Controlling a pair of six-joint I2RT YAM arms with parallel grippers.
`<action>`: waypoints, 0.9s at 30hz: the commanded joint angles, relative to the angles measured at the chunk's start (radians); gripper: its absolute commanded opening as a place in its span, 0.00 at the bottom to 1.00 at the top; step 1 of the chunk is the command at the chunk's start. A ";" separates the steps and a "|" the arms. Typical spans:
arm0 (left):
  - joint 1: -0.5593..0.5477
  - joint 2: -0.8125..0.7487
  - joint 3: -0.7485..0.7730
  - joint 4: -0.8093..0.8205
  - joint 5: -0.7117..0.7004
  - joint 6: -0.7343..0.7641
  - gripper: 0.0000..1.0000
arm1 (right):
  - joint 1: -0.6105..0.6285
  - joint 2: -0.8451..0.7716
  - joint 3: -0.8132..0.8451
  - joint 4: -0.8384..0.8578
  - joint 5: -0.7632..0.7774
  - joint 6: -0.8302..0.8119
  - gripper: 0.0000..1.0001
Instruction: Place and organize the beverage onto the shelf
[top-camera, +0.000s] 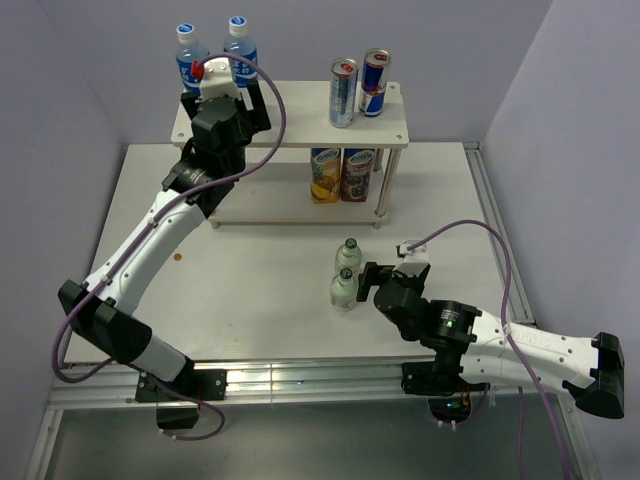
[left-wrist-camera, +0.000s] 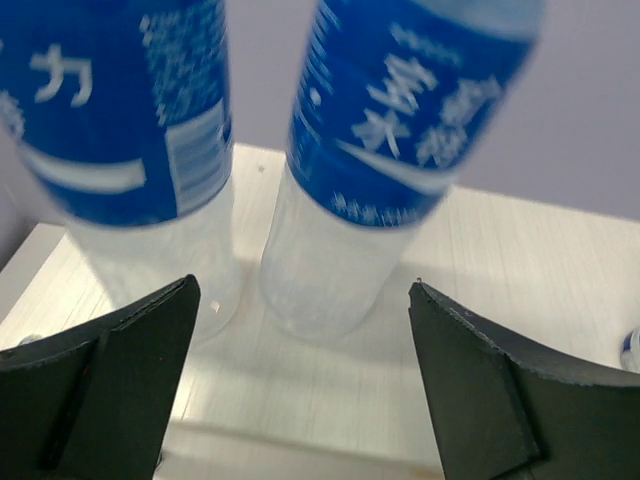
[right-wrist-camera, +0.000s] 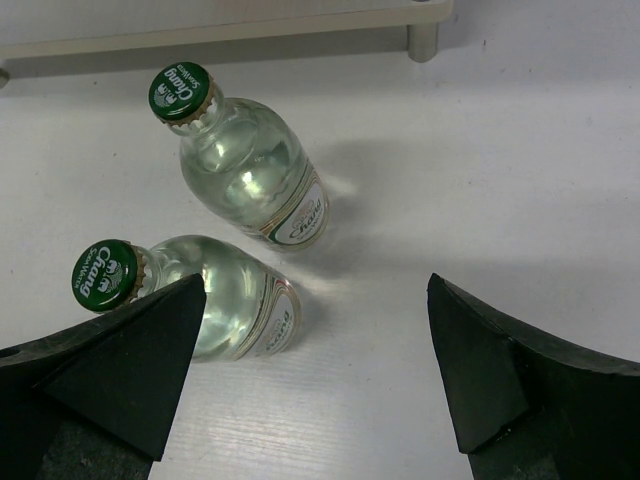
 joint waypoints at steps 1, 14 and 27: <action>-0.029 -0.081 -0.056 -0.002 0.002 -0.030 0.97 | 0.004 -0.016 -0.009 0.032 0.028 0.006 0.98; -0.287 -0.409 -0.477 -0.054 -0.045 -0.139 0.99 | 0.006 -0.024 -0.009 0.024 0.040 0.016 0.99; -0.531 -0.698 -1.130 0.345 0.615 -0.170 0.99 | 0.006 -0.094 -0.007 -0.040 0.124 0.098 0.99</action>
